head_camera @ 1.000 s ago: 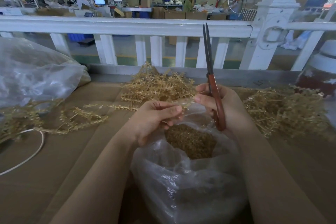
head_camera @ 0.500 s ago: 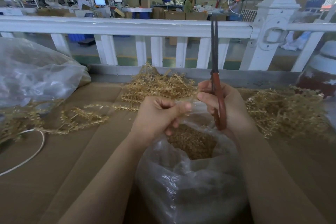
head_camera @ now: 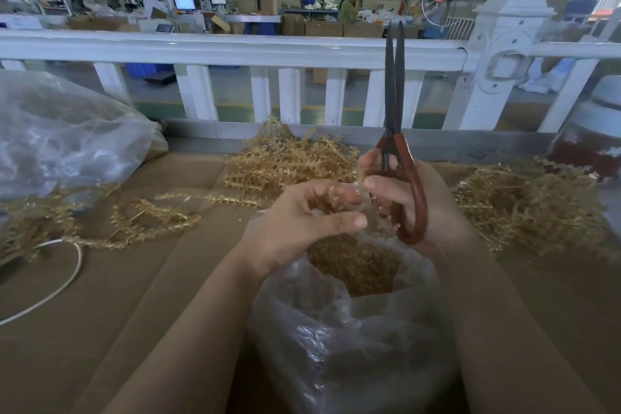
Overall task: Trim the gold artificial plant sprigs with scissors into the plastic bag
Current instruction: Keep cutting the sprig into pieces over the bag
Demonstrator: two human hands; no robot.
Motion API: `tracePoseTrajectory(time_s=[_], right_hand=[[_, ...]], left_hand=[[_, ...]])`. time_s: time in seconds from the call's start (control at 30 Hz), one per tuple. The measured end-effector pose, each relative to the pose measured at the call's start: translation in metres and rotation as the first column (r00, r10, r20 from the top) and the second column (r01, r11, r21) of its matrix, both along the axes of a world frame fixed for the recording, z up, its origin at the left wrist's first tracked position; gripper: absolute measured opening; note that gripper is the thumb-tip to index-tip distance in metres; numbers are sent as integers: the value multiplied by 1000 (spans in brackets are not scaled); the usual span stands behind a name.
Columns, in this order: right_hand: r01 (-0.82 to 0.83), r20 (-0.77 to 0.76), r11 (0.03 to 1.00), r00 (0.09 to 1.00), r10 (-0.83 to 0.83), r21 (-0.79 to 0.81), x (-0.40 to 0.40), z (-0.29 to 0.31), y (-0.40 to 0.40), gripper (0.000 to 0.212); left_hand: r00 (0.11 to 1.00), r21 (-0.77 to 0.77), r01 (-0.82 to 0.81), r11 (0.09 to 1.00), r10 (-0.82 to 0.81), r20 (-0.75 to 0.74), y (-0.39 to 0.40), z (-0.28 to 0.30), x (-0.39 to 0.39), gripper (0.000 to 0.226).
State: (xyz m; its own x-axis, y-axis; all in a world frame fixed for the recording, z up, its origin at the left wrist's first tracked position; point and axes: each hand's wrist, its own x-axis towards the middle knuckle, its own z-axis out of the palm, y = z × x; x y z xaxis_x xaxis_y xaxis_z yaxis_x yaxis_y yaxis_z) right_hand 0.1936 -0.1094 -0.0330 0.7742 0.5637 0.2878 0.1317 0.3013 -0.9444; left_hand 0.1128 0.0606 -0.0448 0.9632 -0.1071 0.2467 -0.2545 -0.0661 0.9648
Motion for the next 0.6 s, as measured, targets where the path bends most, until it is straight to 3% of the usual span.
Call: tracePoseTrajectory(time_s=[0.07,0.23,0.43,0.6], right_hand=[[19,30,1000,999,-18,-19,-1,0,1,25],[119,106,987,989,-107,-111,-2,-3,9,18],[159,114,971,983,-141,-176,-1,-3,7,24],[231,154,939,968,-197,-253,1,-8,10,19]], left_hand=[[1000,-64,19,998,-21,-22,-1,0,1,25],[999,-42,36,998,-36,17,-4,-3,1,9],[974,-123,-221,967,225,21,10,-6,5,6],[959,-88,-282,955,279,-42,11,-9,8,11]])
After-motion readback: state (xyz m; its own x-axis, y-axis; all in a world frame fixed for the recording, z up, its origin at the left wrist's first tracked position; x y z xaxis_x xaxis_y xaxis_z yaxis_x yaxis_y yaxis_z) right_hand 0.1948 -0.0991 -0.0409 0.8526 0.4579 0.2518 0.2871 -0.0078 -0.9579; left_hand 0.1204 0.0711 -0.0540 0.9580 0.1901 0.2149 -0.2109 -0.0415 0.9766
